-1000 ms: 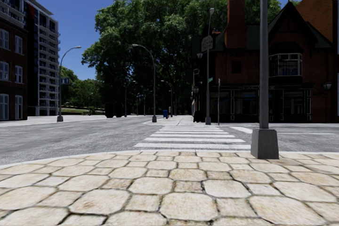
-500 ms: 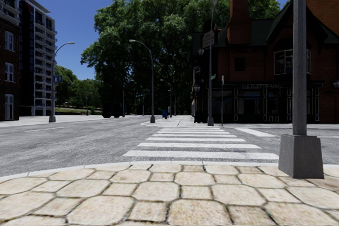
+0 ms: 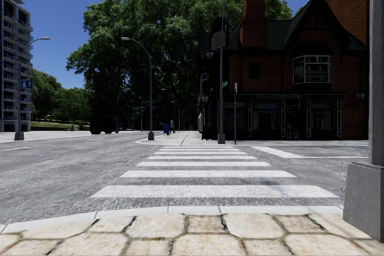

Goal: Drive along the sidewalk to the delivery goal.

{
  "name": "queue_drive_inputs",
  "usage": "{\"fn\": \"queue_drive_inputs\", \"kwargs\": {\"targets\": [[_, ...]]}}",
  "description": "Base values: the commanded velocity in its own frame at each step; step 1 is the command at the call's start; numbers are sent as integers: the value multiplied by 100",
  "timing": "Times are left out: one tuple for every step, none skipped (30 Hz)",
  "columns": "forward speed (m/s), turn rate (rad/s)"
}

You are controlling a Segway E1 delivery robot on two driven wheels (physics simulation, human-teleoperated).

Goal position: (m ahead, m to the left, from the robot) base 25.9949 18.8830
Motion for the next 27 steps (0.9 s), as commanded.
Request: {"fn": "queue_drive_inputs", "kwargs": {"targets": [[182, 0], [182, 0], [182, 0], [182, 0], [182, 0], [182, 0], [182, 0], [182, 0], [182, 0], [182, 0], [182, 0], [182, 0], [182, 0], [182, 0], [182, 0], [182, 0], [182, 0], [182, 0], [182, 0], [182, 0], [182, 0], [182, 0], [182, 0], [182, 0], [182, 0], [182, 0], [182, 0]]}}
